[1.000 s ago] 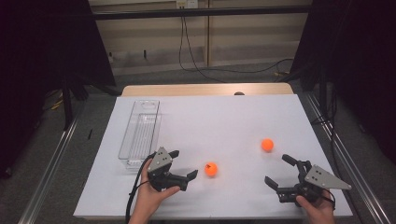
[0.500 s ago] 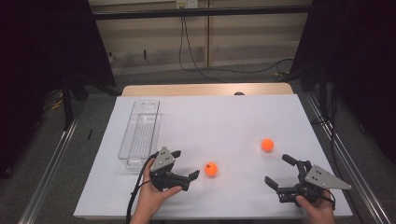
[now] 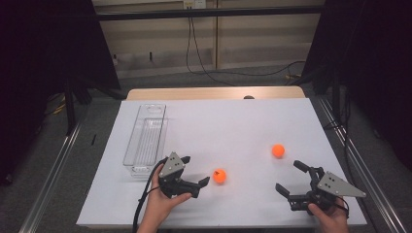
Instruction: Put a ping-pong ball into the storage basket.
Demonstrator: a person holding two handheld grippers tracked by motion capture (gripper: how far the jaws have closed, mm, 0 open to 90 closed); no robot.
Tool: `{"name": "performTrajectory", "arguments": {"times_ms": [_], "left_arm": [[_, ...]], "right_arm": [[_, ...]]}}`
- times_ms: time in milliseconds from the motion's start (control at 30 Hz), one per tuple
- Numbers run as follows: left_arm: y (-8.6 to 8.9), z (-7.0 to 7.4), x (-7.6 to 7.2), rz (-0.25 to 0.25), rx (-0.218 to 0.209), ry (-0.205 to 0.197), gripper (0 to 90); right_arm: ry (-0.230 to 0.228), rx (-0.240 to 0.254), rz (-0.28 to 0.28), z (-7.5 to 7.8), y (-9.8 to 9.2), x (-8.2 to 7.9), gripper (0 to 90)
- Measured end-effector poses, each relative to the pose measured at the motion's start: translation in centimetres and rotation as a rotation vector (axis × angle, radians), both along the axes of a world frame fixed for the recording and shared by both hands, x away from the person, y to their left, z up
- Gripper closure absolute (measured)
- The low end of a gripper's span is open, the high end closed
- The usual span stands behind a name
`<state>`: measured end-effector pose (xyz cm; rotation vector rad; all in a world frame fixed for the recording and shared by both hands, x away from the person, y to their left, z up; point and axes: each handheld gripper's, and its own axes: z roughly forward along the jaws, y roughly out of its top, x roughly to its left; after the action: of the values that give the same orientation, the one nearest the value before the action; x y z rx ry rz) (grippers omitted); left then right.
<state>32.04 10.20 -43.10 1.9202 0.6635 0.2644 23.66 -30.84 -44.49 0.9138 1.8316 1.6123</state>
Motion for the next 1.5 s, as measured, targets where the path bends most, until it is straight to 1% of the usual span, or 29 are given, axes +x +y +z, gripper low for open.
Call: {"name": "performTrajectory", "arguments": {"times_ms": [300,367,500,533,567,733,833,1400,1500], "left_arm": [[-0.3,-0.1,0.1,-0.002,0.01,-0.002,3.2],[-0.4,-0.1,0.1,-0.003,0.007,0.004,3.2],[-0.6,-0.1,0.2,-0.006,0.01,-0.001,3.2],[-0.6,-0.1,0.2,-0.006,0.007,0.005,3.1],[-0.6,-0.1,0.2,-0.009,0.018,0.002,3.2],[-0.9,-0.2,0.3,-0.009,0.016,0.007,3.2],[-1.0,-0.2,0.3,-0.012,0.023,0.007,3.2],[-1.5,-0.3,0.4,-0.016,0.023,0.017,3.4],[-1.6,-0.4,0.4,-0.018,0.021,0.025,3.4]], "right_arm": [[0.0,0.0,0.001,0.0,0.0,0.0,1.3],[0.0,0.0,0.001,0.0,0.0,0.0,1.3],[0.0,0.0,0.002,0.0,0.0,0.0,1.3],[-0.001,0.0,0.001,0.0,0.0,0.0,1.3],[-0.001,0.0,0.001,0.0,0.0,0.0,1.3],[-0.001,0.0,0.002,0.0,0.0,0.0,1.4],[-0.001,0.0,0.002,0.0,0.0,0.0,1.3],[-0.001,-0.003,0.002,0.0,0.0,0.0,1.4],[-0.001,-0.003,0.003,0.0,0.0,0.0,1.3]]}}
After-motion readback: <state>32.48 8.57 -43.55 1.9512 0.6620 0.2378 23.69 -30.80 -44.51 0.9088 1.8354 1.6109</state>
